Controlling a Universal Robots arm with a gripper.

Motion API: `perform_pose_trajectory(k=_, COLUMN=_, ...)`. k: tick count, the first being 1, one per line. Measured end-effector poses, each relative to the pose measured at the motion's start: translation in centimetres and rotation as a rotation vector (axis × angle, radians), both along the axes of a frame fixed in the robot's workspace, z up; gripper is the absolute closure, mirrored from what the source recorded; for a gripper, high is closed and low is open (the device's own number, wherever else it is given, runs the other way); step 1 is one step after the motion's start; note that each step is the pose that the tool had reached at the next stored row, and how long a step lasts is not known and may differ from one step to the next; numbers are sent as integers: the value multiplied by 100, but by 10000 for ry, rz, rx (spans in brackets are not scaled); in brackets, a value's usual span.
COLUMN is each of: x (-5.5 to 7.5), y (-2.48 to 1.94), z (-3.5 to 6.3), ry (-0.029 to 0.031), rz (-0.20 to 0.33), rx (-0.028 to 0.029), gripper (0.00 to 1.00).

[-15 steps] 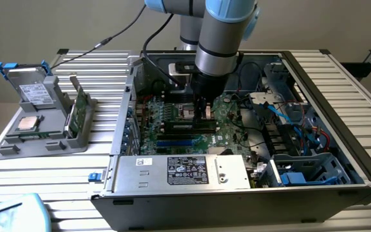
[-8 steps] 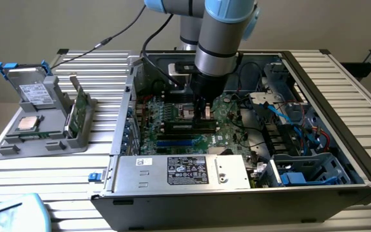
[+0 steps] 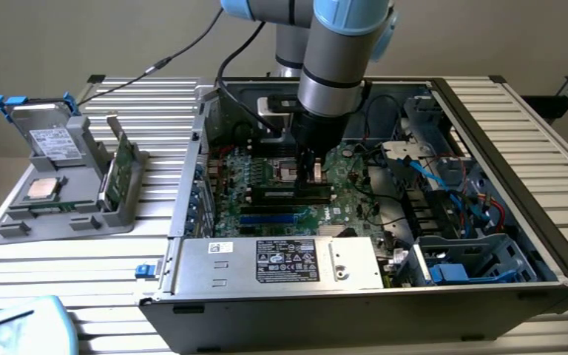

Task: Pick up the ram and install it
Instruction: 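Insert the ram into the slot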

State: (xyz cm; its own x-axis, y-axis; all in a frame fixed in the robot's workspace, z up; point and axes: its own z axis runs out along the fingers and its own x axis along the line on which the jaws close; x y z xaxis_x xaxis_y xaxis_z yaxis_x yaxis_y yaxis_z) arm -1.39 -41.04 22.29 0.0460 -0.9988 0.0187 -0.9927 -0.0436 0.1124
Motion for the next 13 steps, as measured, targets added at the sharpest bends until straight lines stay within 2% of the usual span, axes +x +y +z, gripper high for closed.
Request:
perform_pose_trajectory(k=6, x=0, y=0, z=-9, ry=1, rz=1, rx=-58, gripper=86)
perform_pose_trajectory(k=13, x=0, y=8, z=-8, ry=1, rz=-6, rx=-68, gripper=86)
